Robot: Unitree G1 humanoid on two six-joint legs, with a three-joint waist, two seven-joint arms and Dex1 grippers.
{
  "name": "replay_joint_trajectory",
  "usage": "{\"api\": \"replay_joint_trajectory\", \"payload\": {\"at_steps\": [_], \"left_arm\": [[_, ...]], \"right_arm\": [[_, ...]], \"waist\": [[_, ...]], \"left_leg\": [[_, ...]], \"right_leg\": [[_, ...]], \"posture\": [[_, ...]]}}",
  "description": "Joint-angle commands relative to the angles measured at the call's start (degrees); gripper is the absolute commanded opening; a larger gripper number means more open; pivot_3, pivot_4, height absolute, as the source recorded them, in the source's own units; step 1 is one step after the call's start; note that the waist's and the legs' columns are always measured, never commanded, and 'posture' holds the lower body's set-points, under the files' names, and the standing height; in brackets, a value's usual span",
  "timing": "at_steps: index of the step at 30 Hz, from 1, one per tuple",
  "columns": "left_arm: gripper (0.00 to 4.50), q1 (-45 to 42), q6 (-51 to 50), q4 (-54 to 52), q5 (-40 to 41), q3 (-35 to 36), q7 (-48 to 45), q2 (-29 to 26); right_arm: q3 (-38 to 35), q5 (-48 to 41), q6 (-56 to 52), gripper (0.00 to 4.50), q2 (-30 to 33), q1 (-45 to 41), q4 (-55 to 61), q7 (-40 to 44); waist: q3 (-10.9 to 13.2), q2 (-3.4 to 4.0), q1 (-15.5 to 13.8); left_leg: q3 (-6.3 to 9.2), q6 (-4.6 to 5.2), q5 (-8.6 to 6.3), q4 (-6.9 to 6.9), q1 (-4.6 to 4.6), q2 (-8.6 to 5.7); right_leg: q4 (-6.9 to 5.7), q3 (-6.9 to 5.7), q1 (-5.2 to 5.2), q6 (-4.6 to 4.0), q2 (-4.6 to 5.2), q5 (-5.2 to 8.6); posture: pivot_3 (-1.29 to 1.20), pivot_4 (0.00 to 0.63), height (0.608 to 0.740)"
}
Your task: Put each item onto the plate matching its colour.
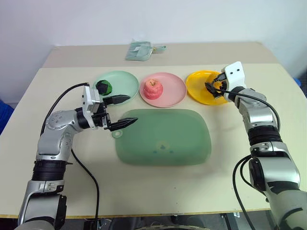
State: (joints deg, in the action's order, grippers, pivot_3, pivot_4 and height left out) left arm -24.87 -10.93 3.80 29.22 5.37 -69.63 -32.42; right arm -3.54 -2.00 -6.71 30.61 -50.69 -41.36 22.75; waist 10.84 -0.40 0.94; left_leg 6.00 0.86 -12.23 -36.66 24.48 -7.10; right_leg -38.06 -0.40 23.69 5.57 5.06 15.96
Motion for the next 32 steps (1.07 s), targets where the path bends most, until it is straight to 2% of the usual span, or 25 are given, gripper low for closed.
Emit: {"api": "replay_joint_trajectory", "payload": {"at_steps": [1, 2, 4, 8, 14, 19, 25, 32], "left_arm": [[4.50, 0.54, -0.15, -2.32, 1.48, 2.02, 0.35, -1.25], [4.50, 0.65, -0.51, -2.53, 1.73, 2.13, 0.46, -1.39], [4.50, 0.91, -0.38, -1.98, 1.92, 2.64, -0.15, -2.09], [4.50, 1.70, -0.02, -1.50, 2.57, 3.31, -1.54, -3.13], [4.50, 4.82, -1.21, -5.02, 5.47, 5.73, -1.64, -3.52], [4.50, 8.12, -1.80, -8.11, 5.92, 5.76, -0.37, -3.80], [4.50, 9.12, -2.91, -8.89, 6.73, 5.40, -0.42, -3.88], [4.50, 10.73, -2.43, -11.92, 6.07, 4.82, 3.34, -1.58]], "right_arm": [[-5.09, -6.81, 1.12, 4.44, -0.36, -2.65, 6.27, 3.85], [-5.89, -8.75, 0.48, 4.44, -0.49, -2.36, 8.02, 6.00], [-3.61, -12.94, -0.97, 4.44, 0.62, 2.79, 19.43, 15.40], [-0.32, -21.18, -8.27, 4.44, 4.13, 13.74, 40.00, 28.16], [-1.21, -28.71, -13.50, 4.44, 9.61, 24.55, 56.02, 36.67], [-0.26, -26.76, -11.11, 4.44, 12.32, 28.51, 56.66, 39.47], [1.54, -24.95, -12.40, 4.44, 10.62, 25.81, 55.29, 36.90], [2.00, -25.23, -12.45, 4.44, 10.65, 23.88, 53.01, 38.52]], "waist": [[0.00, 0.00, -0.11], [0.00, 0.00, -0.10], [0.00, 0.00, -0.21], [-0.01, -0.01, -0.26], [-0.01, 0.00, -0.36], [-0.01, -0.01, -0.32], [-0.01, -0.01, -0.42], [-0.02, -0.01, -0.56]], "left_leg": [[0.00, 0.00, 0.00, 0.00, 0.00, 0.00], [0.00, 0.00, 0.00, 0.00, 0.00, 0.00], [0.00, 0.00, 0.00, 0.00, 0.00, 0.00], [0.02, 0.01, -0.01, 0.12, -0.01, 0.02], [0.02, 0.39, -0.24, 0.06, -0.02, 0.02], [0.02, 0.39, -0.24, 0.09, -0.06, 0.04], [0.02, 0.39, -0.24, 0.08, -0.07, 0.04], [0.02, 0.39, -0.24, 0.08, -0.06, 0.03]], "right_leg": [[0.00, 0.00, 0.00, 0.00, 0.00, 0.00], [0.01, 0.00, -0.01, 0.00, -0.01, 0.00], [0.01, 0.00, -0.01, 0.00, -0.01, 0.00], [0.07, 0.00, -0.01, 0.00, -0.02, 0.00], [0.08, 0.01, -0.04, 0.01, 0.01, 0.00], [0.08, 0.02, -0.05, 0.00, 0.01, 0.00], [0.08, 0.02, -0.07, 0.00, 0.02, 0.00], [0.12, 0.02, -0.08, 0.00, 0.02, 0.00]], "posture": [[0.00, 0.150, 0.738], [0.00, 0.150, 0.738], [0.00, 0.150, 0.738], [0.00, 0.150, 0.738], [0.00, 0.150, 0.738], [0.00, 0.150, 0.738], [0.00, 0.150, 0.738], [0.00, 0.150, 0.738]]}}
